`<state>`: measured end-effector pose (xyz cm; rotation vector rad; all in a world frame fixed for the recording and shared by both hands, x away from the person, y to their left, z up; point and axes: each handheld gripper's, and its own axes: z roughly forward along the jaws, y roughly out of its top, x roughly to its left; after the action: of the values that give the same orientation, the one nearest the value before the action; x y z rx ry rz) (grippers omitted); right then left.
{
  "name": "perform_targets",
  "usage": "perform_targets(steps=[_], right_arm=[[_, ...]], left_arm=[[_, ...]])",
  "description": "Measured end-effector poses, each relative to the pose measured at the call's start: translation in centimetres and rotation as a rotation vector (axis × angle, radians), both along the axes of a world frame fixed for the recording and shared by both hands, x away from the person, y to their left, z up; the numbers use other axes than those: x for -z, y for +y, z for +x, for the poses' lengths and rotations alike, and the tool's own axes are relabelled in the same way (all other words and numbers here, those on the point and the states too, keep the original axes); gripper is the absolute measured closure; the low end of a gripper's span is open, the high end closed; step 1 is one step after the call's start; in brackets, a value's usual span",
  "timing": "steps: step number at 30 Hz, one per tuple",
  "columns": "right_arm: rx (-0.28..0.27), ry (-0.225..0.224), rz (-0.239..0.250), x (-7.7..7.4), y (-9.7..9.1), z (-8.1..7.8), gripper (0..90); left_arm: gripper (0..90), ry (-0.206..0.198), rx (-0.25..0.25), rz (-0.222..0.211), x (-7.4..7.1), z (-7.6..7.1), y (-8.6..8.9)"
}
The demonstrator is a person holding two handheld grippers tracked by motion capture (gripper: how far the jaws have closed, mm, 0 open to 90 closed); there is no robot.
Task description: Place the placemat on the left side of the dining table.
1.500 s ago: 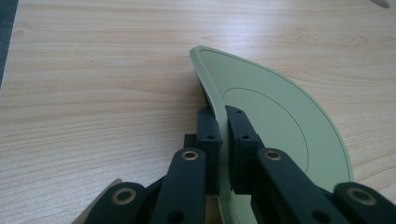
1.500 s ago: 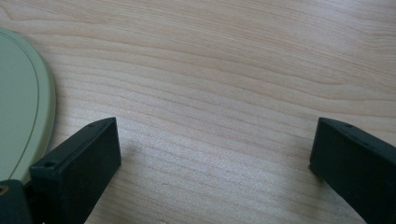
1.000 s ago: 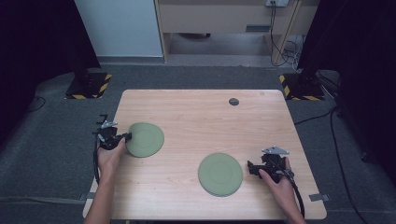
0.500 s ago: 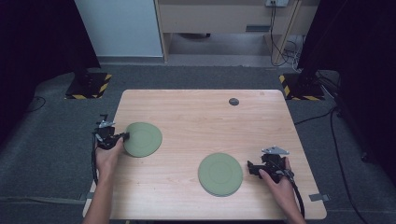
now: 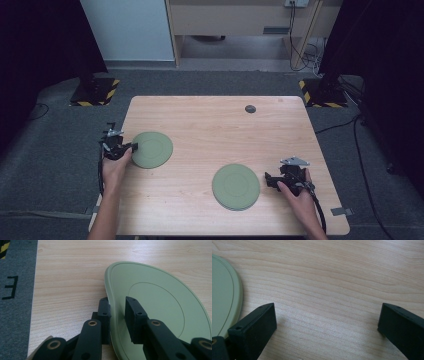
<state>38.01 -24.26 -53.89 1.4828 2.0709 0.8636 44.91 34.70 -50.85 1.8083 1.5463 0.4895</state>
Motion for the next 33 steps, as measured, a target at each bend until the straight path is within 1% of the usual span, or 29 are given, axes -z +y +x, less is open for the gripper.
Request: perform_targets(steps=[3,5,8,20,21,23,25,26,27,28,30,31,33], right_arm=[[-0.001,0.000,-0.001,0.0,0.0,0.0,2.3],[-0.001,0.000,-0.001,0.0,0.0,0.0,2.3],[-0.001,0.000,-0.001,0.0,0.0,0.0,2.3],[-0.001,0.000,-0.001,0.0,0.0,0.0,2.3],[-0.001,0.000,0.000,0.0,0.0,0.0,2.3],[-0.001,0.000,-0.001,0.0,0.0,0.0,2.3],[-0.001,0.000,-0.001,0.0,0.0,0.0,2.3],[-0.001,0.000,0.000,0.0,0.0,0.0,2.2],[-0.001,-0.001,-0.001,0.0,0.0,0.0,2.2],[0.000,0.000,-0.001,0.0,0.0,0.0,2.3],[-0.001,-0.001,-0.001,0.0,0.0,0.0,2.3],[0.000,0.000,0.000,0.0,0.0,0.0,2.2],[0.000,0.000,-0.001,0.0,0.0,0.0,2.3]], left_arm=[[72.7,0.008,-0.002,0.005,0.1,0.0,0.1],[71.1,0.006,-0.008,0.010,0.1,0.1,0.1],[69.9,0.006,-0.004,0.037,0.1,0.1,-0.1],[66.7,0.008,-0.015,0.058,0.1,0.2,-0.2],[64.6,0.006,-0.022,0.067,0.1,0.2,-0.2],[56.8,-0.010,-0.039,0.091,0.1,0.3,-0.3],[43.4,-0.027,-0.060,0.113,0.1,0.4,-0.5],[37.9,-0.032,-0.060,0.125,0.1,0.5,-0.6],[32.2,-0.011,-0.052,0.140,0.0,0.7,-0.8],[26.5,-0.002,-0.049,0.156,0.0,0.8,-1.0],[21.7,-0.008,-0.045,0.157,-0.1,0.9,-1.1],[19.0,-0.016,-0.038,0.138,-0.4,1.1,-1.4],[12.8,-0.013,-0.030,0.133,-0.6,1.2,-1.8]])
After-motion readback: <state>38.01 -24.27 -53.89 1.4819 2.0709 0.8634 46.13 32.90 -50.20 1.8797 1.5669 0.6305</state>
